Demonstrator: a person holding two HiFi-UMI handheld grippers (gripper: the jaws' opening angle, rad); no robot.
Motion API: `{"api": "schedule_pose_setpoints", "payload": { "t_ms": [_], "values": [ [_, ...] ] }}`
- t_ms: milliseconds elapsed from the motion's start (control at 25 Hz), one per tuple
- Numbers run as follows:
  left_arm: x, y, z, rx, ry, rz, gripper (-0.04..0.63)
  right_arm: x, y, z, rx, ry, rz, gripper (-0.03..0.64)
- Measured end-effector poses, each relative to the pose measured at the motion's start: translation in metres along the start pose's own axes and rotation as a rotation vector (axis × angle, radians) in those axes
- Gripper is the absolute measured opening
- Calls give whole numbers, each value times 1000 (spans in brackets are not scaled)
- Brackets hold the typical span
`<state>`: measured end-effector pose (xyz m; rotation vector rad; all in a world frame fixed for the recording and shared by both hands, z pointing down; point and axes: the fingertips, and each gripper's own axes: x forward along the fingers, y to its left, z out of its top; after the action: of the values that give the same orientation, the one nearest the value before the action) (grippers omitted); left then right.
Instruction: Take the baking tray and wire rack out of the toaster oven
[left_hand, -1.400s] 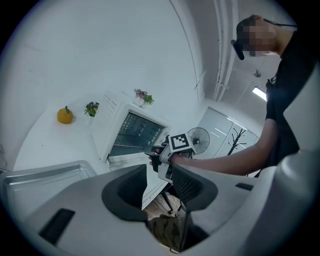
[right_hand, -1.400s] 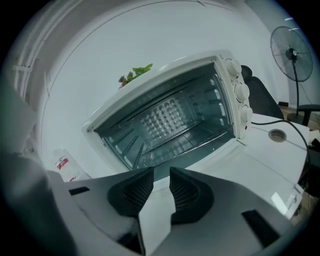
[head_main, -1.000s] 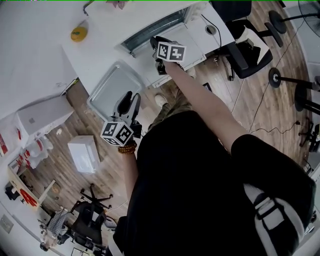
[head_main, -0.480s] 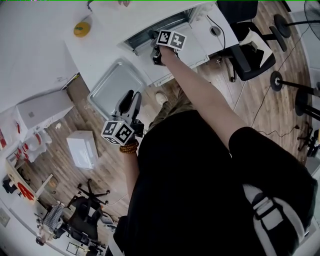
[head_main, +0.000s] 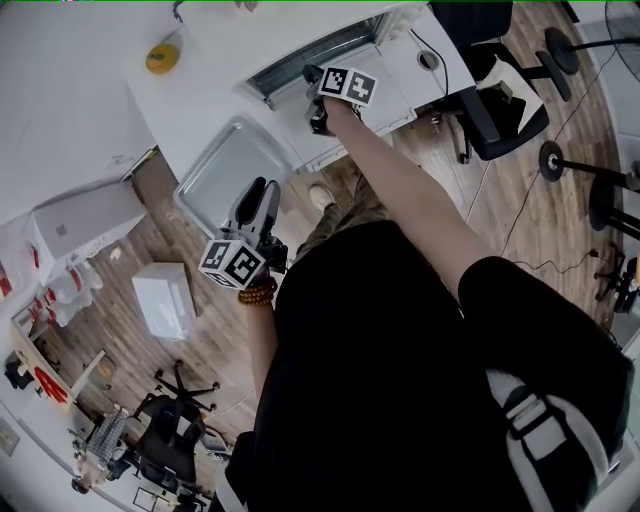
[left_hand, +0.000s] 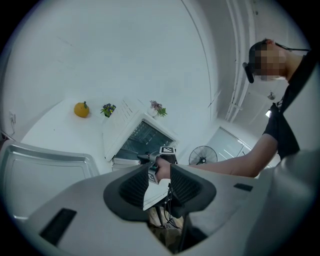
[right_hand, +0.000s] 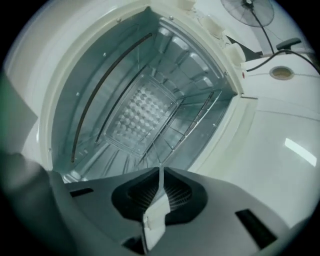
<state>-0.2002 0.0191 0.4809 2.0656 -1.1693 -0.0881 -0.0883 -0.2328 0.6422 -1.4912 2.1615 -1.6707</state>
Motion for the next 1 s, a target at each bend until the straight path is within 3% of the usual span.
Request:
{"api": "schedule_pose_setpoints", "payload": {
  "t_ms": [160,440,680,880,1000],
  "values": [
    [-4,1,-3,9,11,13,146,4,8,17,65,-73,78,49],
    [-13,-2,-10,2,8,39,146,11,9,23,70,-86,42,74],
    [-13,-5,-16,-12,9,51,146,5,-5,15,300,-109,62,180],
    [-10,-9,-21,-8,26,50,146,23,-7,20,275,-64,46,179],
    [-7,-10,-23,-6,32,48,146,24,-5,21,207,-38,32,90]
  ]
}}
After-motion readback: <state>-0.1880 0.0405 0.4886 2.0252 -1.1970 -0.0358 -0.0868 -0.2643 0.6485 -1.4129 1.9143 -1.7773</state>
